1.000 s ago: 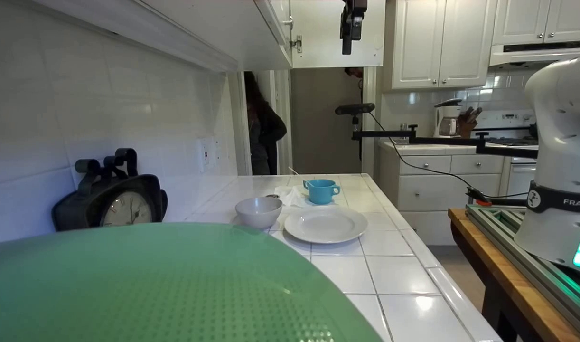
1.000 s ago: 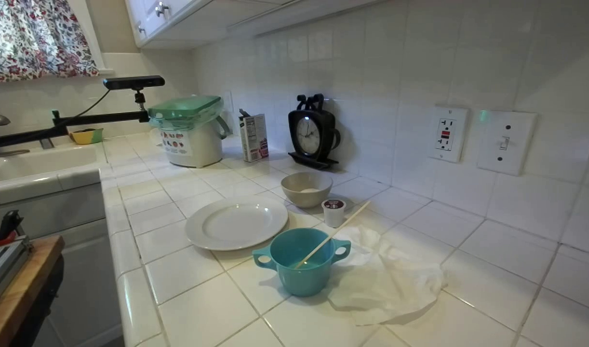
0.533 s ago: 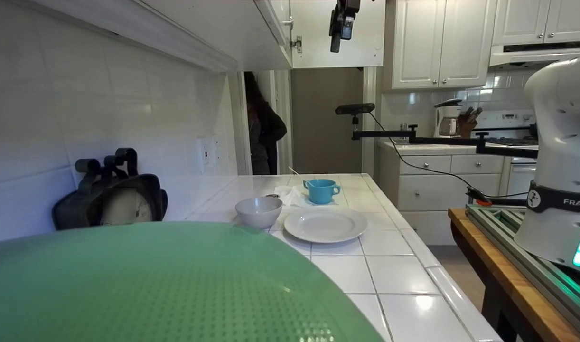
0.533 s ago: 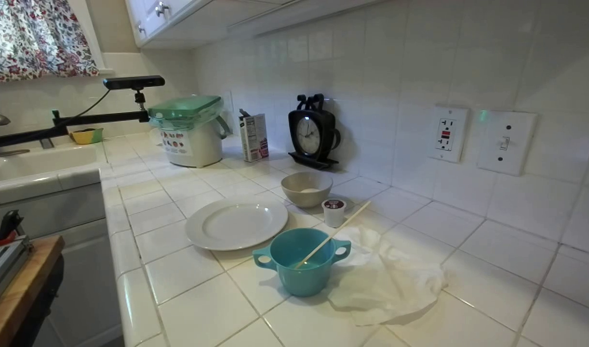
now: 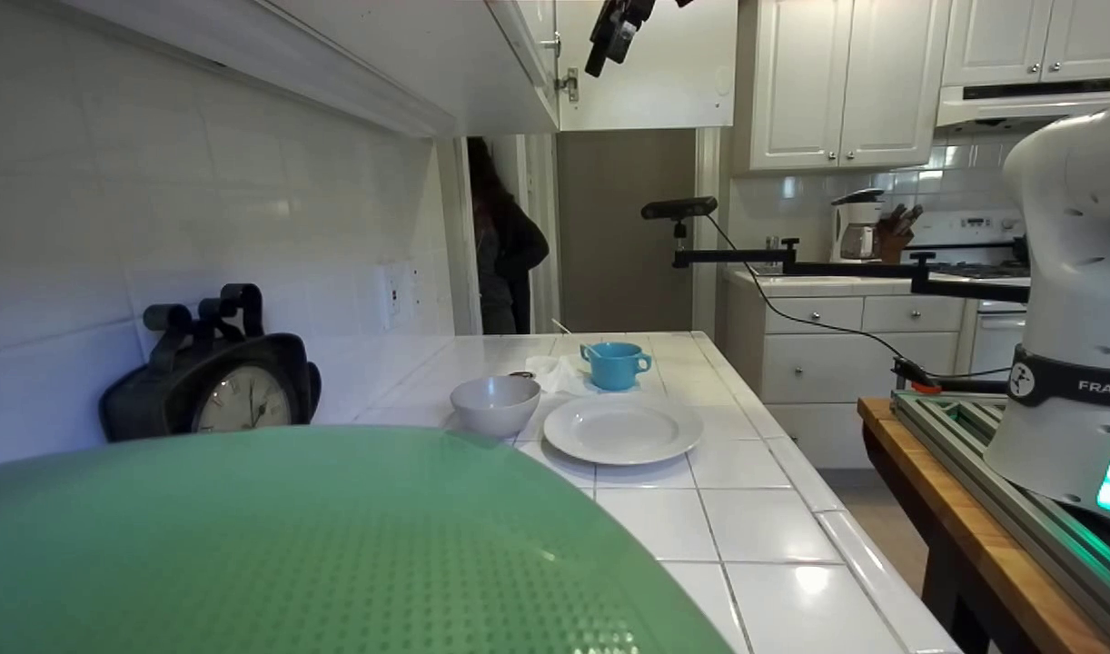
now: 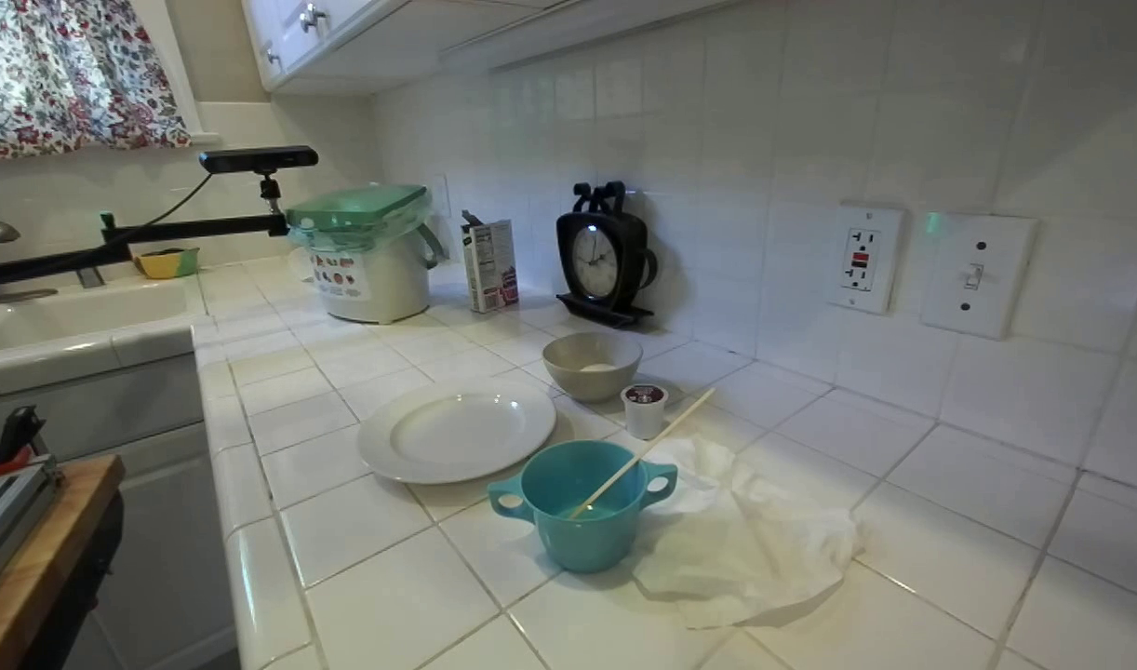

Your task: Open the cabinet's left door completely

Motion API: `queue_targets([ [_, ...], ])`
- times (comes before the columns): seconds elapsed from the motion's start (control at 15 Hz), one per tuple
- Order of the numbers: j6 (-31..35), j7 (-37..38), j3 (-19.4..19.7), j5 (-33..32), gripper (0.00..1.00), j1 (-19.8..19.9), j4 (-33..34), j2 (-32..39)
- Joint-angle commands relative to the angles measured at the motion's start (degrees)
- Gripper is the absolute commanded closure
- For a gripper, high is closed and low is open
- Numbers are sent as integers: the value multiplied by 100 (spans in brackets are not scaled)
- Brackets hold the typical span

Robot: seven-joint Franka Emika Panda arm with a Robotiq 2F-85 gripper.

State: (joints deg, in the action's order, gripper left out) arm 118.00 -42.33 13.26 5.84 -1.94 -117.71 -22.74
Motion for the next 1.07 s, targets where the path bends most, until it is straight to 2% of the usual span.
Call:
queue_targets([
  [0.0, 268, -935, 302, 592, 0, -133, -25, -9],
  [0.4, 292, -1715, 594, 1256, 0, -111, 154, 175],
  [0.67, 114, -2463, 767, 1759, 0, -135, 518, 460],
  [0.73, 213, -1807, 496, 1482, 0, 102, 263, 267],
  [1.0, 187, -2073, 529, 1607, 0, 97, 404, 420],
])
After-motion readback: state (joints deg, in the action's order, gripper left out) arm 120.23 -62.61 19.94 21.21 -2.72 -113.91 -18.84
